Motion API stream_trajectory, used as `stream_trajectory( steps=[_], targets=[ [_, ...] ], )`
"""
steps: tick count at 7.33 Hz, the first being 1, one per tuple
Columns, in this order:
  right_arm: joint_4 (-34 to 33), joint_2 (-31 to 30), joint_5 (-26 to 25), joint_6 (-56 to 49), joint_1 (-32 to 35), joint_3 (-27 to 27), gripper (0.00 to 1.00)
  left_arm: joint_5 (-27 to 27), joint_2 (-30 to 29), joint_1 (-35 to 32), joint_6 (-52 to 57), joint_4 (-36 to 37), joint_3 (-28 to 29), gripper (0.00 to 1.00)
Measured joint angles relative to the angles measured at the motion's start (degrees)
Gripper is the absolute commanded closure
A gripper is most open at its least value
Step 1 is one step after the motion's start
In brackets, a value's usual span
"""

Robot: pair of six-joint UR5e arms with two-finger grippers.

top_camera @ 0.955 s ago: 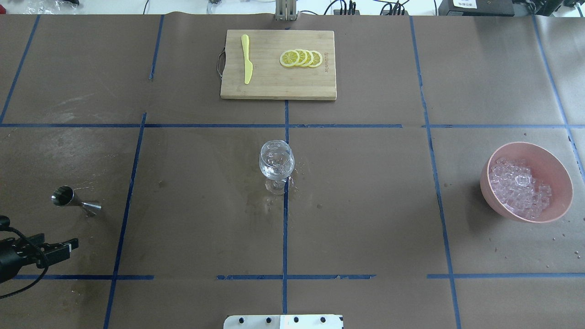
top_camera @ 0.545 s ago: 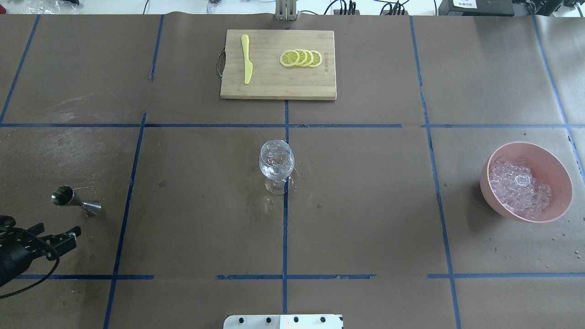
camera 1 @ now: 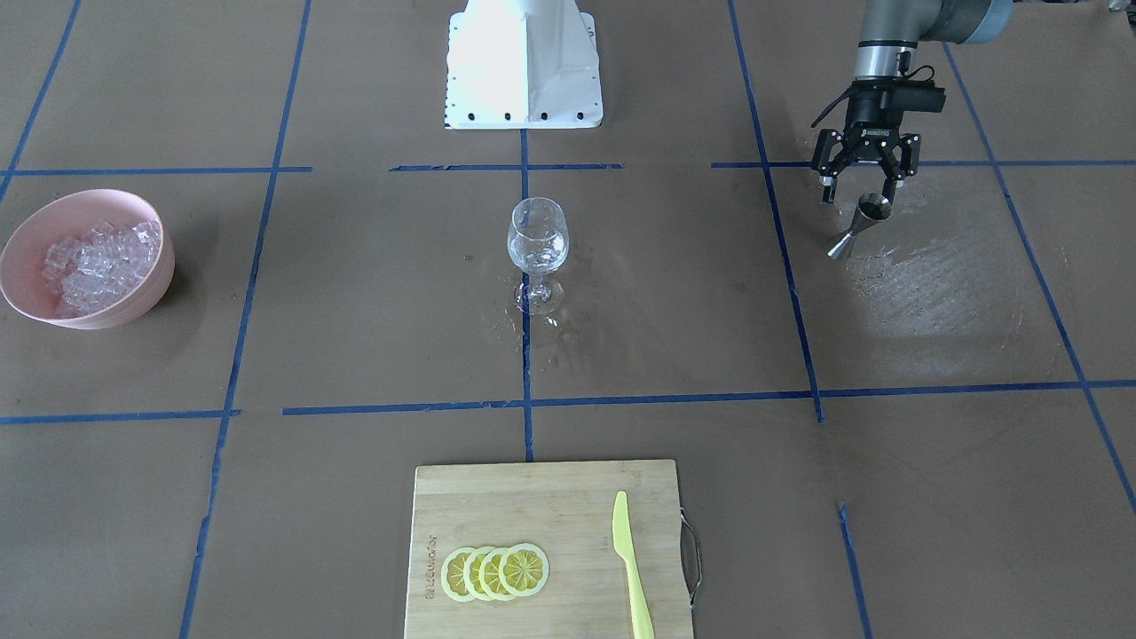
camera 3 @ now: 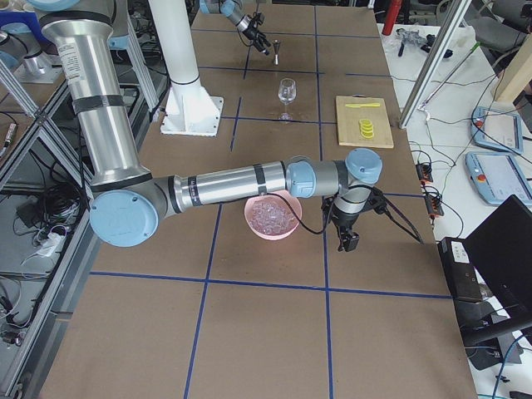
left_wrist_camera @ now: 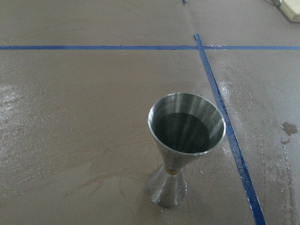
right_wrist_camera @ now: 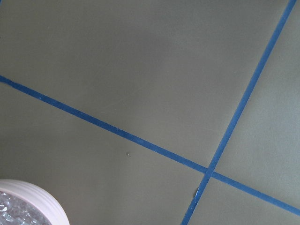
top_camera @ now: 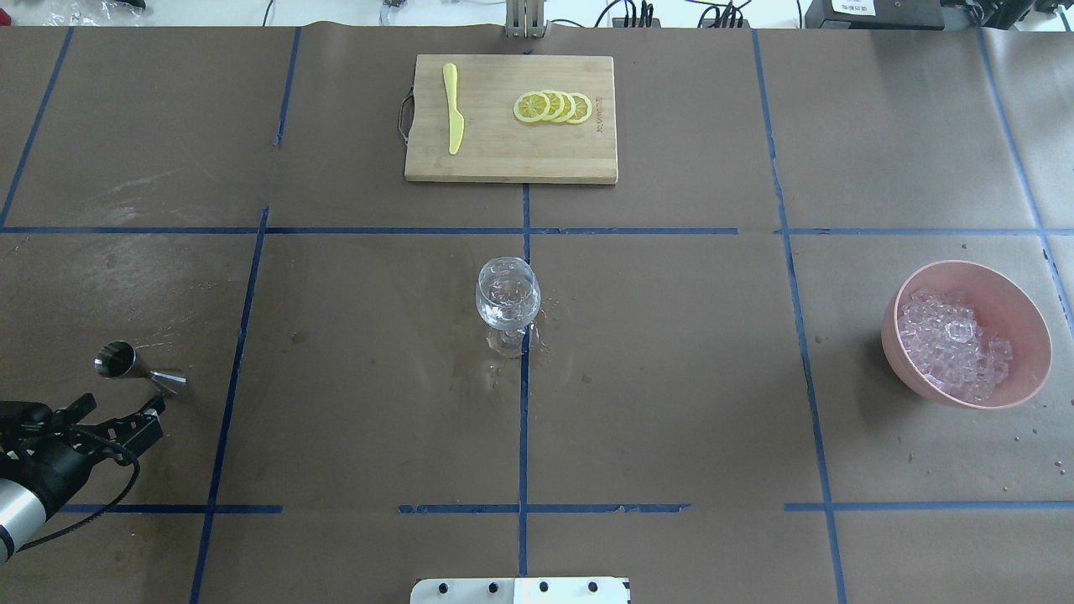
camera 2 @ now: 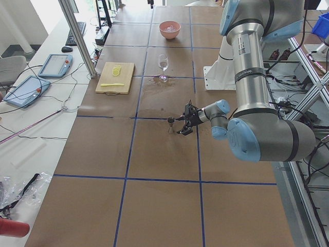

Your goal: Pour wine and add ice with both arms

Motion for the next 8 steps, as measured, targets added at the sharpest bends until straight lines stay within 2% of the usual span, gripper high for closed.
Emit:
stream_trajectory(
  steps=[3,8],
  targets=[
    [0.0,0.0,0.06,-0.04,0.0,0.04,0.0,7.23,-0.85,0.27,-0.73,0.17,1.12,0.02],
    [0.0,-0.16,-0.02,-0.06,0.0,-0.25,0.0,14.69,-5.72,0.32,-0.43,0.24,6.81,0.04]
  ],
)
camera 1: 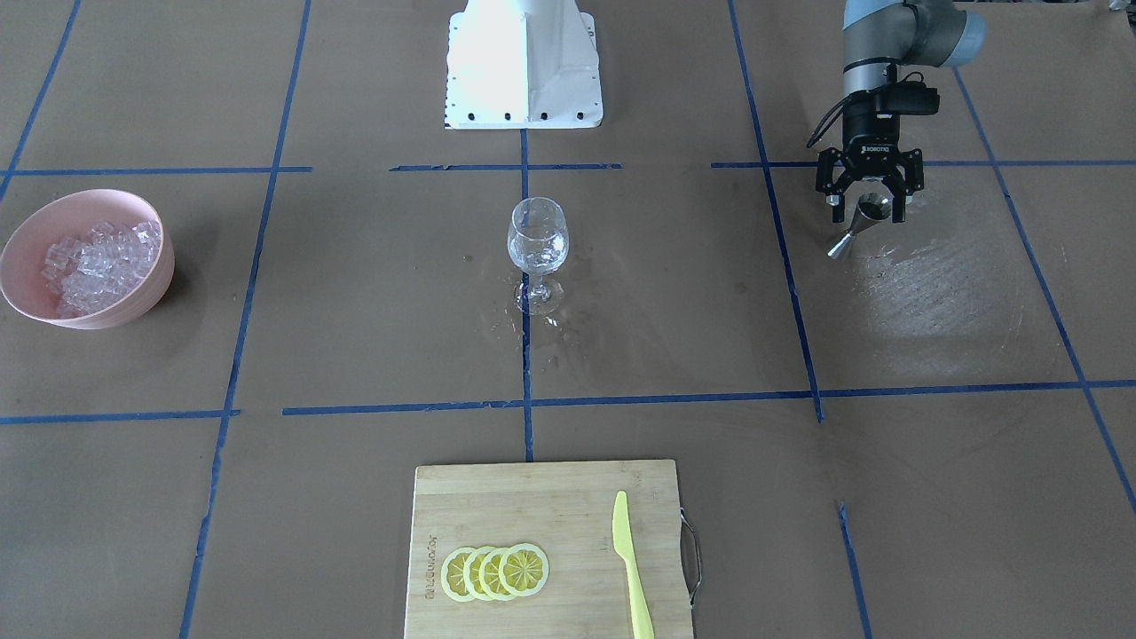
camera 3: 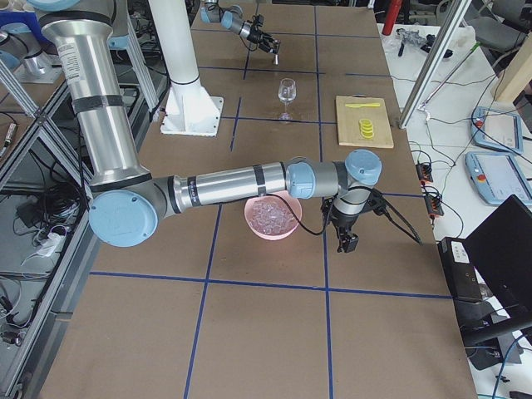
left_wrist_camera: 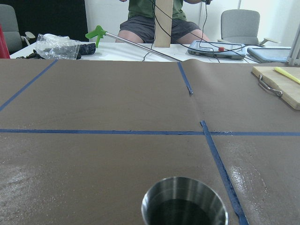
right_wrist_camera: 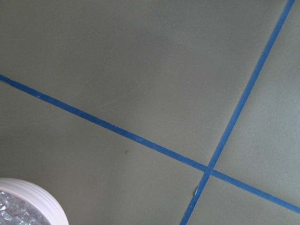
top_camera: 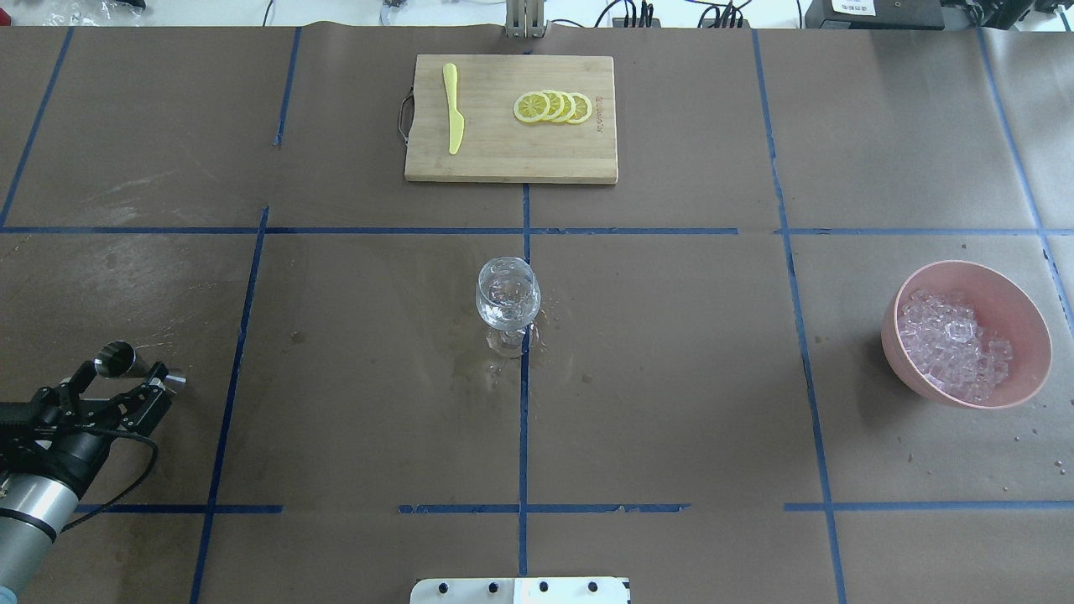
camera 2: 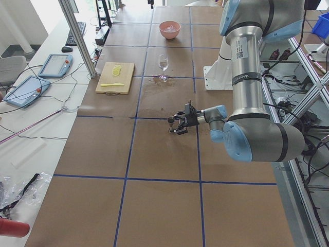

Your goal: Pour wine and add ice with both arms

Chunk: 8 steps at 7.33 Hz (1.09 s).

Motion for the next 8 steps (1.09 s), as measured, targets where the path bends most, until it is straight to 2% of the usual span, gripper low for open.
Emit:
stream_trajectory(
  steps=[1,3,6,8],
  targets=[
    [0.0,-0.01,0.0,-0.04,0.0,-0.1,0.0,0.42,-0.98,0.0,0.02,0.0,1.05,0.06],
    [0.0,-0.02,0.02,-0.07,0.0,-0.18,0.0,1.34,-3.67,-0.01,0.04,0.0,4.11,0.19],
    [0.0,-0.46,0.01,-0.07,0.0,0.06,0.0,1.77,-4.65,-0.15,0.04,-0.08,5.43,0.5],
    [0.0,-0.53,-0.02,-0.07,0.0,0.12,0.0,1.81,-4.69,-0.17,0.04,-0.09,5.39,0.94]
  ],
)
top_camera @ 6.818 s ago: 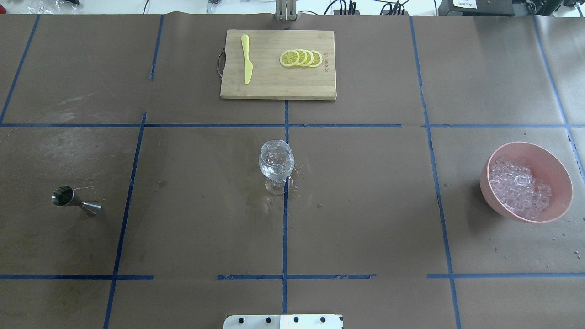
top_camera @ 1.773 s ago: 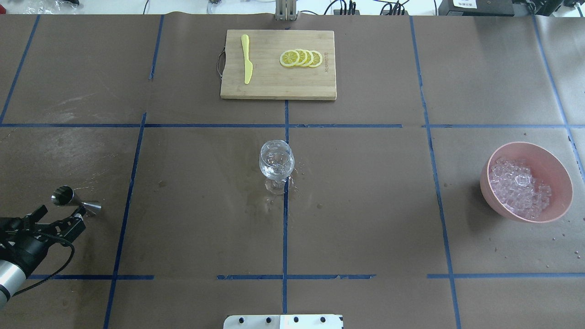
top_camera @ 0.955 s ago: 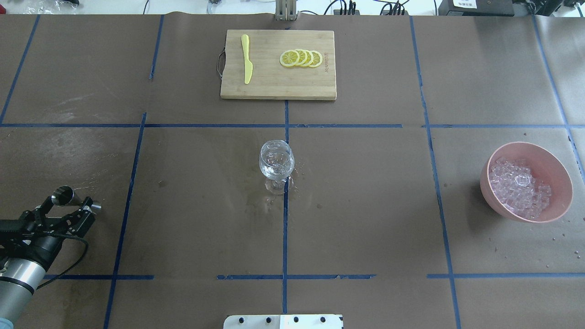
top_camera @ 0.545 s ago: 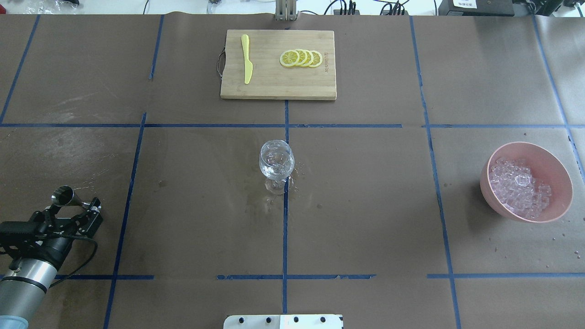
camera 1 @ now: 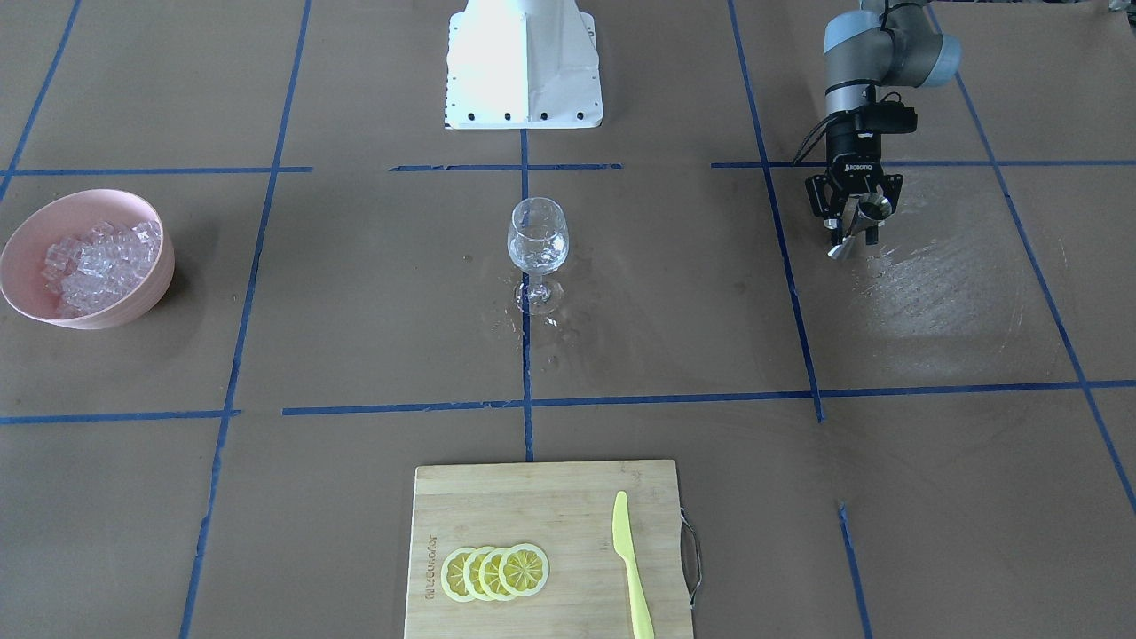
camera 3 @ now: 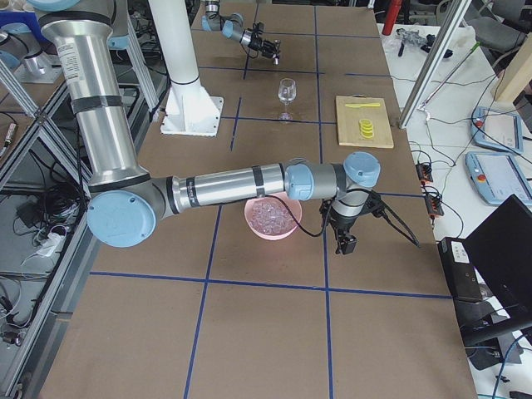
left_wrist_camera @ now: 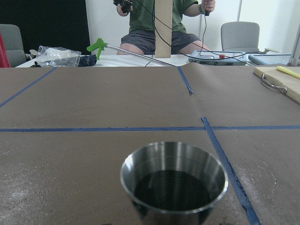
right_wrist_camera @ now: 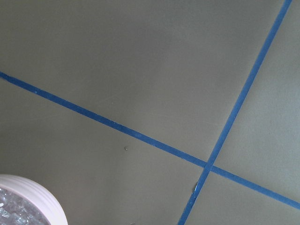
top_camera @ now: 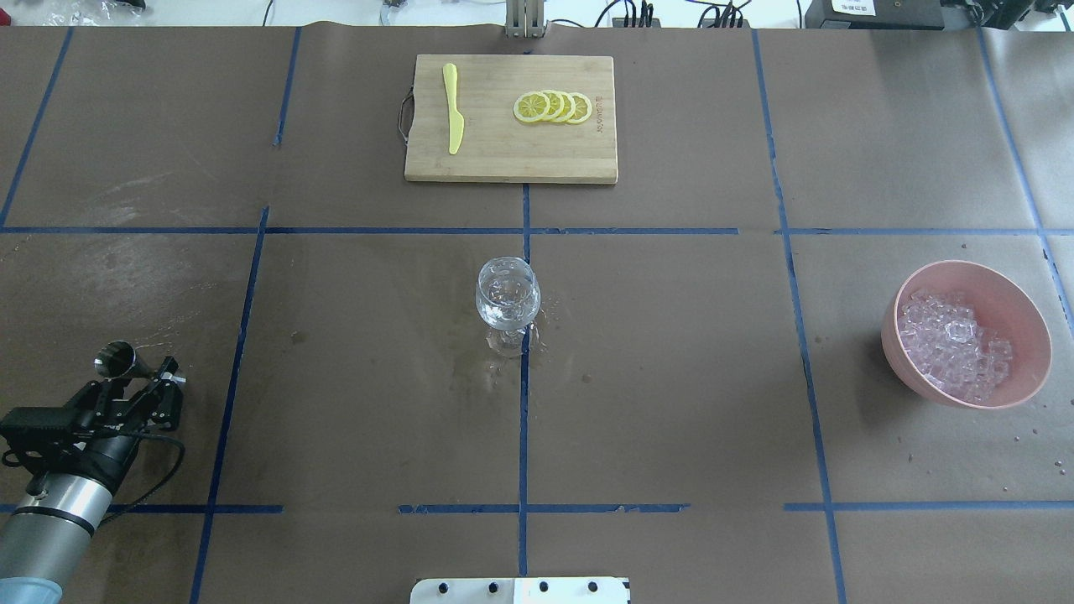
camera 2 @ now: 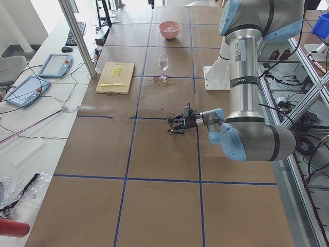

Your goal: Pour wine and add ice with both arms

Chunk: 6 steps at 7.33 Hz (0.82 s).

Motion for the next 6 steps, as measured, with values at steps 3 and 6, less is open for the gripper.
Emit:
stream_trajectory(
  steps=[3,6],
  targets=[
    [0.02,0.08,0.0,0.02,0.0,0.33,0.0,0.4,0.25,-0.32,0.0,-0.1,-0.55,1.0],
    [0.08,0.04,-0.06,0.01,0.0,3.57,0.0,2.03,0.51,-0.59,0.24,-0.38,-2.39,1.0]
  ],
)
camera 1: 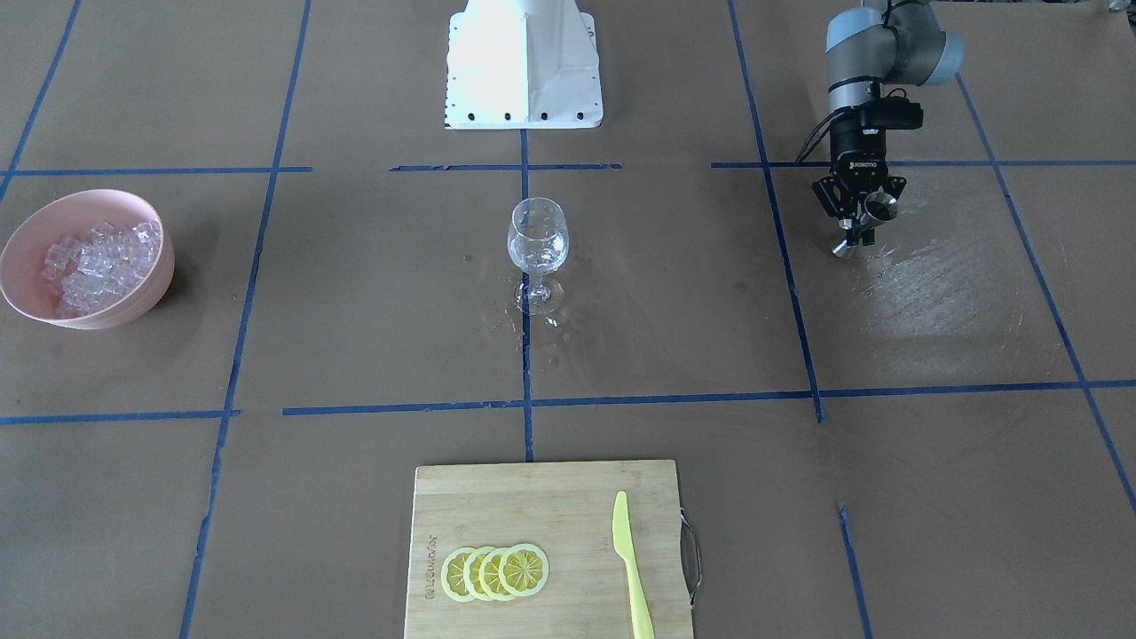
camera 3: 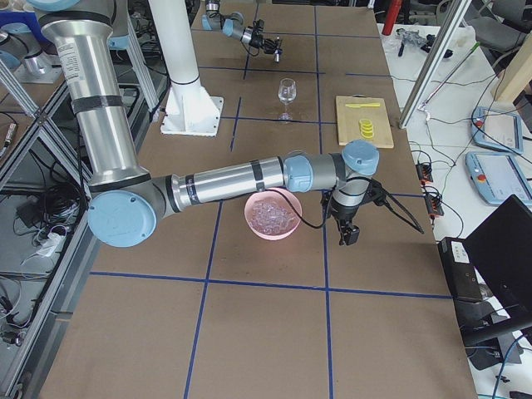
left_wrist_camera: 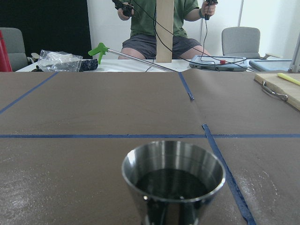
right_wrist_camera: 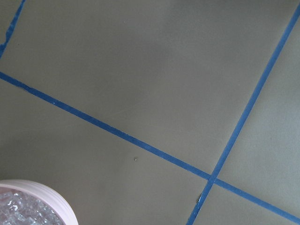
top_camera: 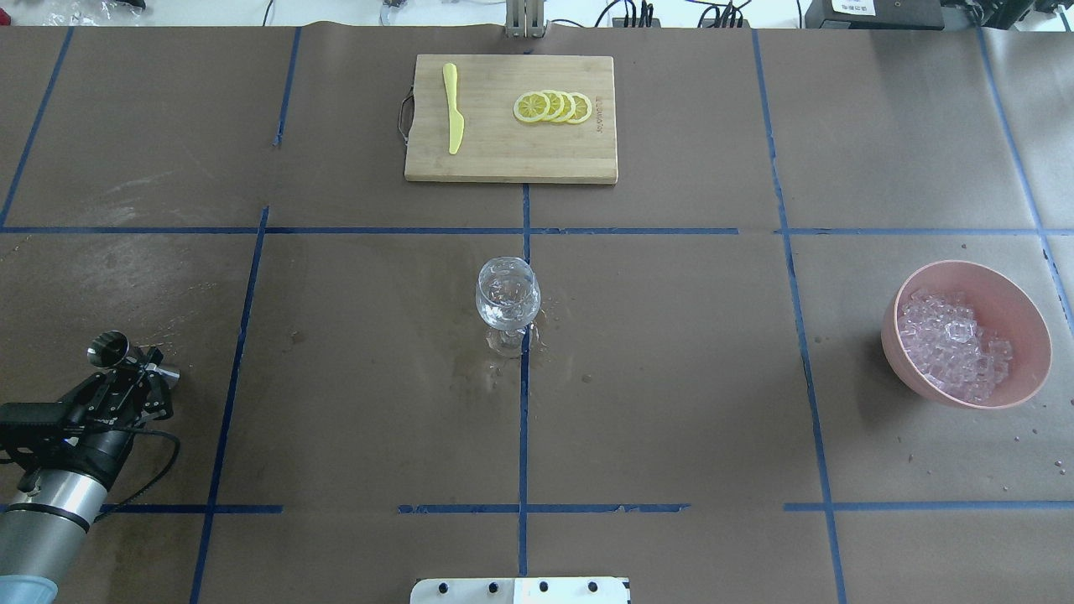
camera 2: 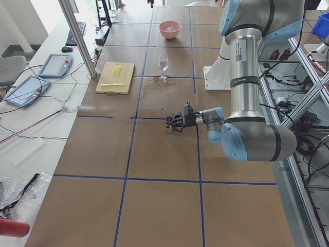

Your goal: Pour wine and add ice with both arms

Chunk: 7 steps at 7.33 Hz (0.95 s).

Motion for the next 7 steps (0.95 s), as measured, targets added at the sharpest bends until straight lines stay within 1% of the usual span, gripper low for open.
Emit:
stream_trajectory(
  steps=[1,2,3,5,7],
  targets=[
    [-0.01,-0.27,0.0,0.02,0.0,1.2,0.0,0.29,-0.18,-0.03,1.96,-0.13,-2.38,1.0],
    [-0.05,-0.54,0.03,0.05,0.0,2.4,0.0,0.39,-1.67,-0.11,6.52,-0.36,-4.82,1.0],
    [-0.09,-0.81,0.47,0.09,-0.07,3.19,0.0,0.4,-5.39,-0.5,12.93,-0.54,-6.6,1.0],
    [-0.14,-1.12,2.51,0.16,-0.2,3.71,0.0,0.14,-16.8,-2.56,28.38,-0.64,-7.75,1.0],
    [-0.11,-1.18,3.15,0.15,-0.31,3.78,0.0,-1.14,-27.37,-4.32,40.37,-0.15,-7.87,1.0]
  ],
)
